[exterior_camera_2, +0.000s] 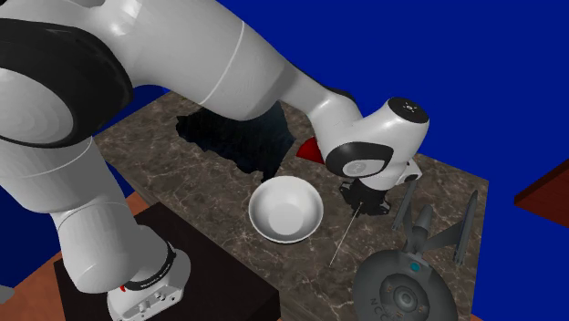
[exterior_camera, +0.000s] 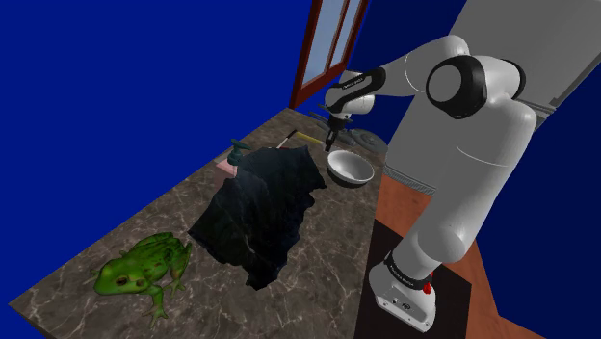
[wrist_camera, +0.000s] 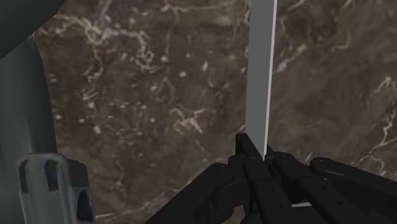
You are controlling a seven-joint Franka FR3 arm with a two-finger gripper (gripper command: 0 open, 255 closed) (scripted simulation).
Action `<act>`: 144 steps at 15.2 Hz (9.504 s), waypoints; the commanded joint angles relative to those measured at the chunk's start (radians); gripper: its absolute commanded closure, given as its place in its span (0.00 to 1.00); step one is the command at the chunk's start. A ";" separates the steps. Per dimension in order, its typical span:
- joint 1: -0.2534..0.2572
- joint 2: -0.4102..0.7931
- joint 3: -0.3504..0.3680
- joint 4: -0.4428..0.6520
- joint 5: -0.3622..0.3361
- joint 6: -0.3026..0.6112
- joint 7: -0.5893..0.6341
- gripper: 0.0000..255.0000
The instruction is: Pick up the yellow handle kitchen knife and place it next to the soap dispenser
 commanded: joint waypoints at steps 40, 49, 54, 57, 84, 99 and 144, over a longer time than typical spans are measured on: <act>0.022 -0.185 -0.009 0.336 -0.108 -0.498 0.071 1.00; 0.020 -0.176 -0.010 0.466 -0.103 -0.621 0.066 1.00; 0.060 -0.252 0.031 0.409 -0.135 -0.633 0.150 1.00; 0.093 -0.321 0.077 0.337 -0.158 -0.626 0.234 1.00; 0.221 -0.503 0.310 -0.019 -0.153 -0.462 0.609 1.00; 0.219 -0.464 0.300 -0.186 -0.153 -0.257 0.608 1.00; 0.226 -0.398 0.286 -0.277 -0.149 -0.101 0.604 0.00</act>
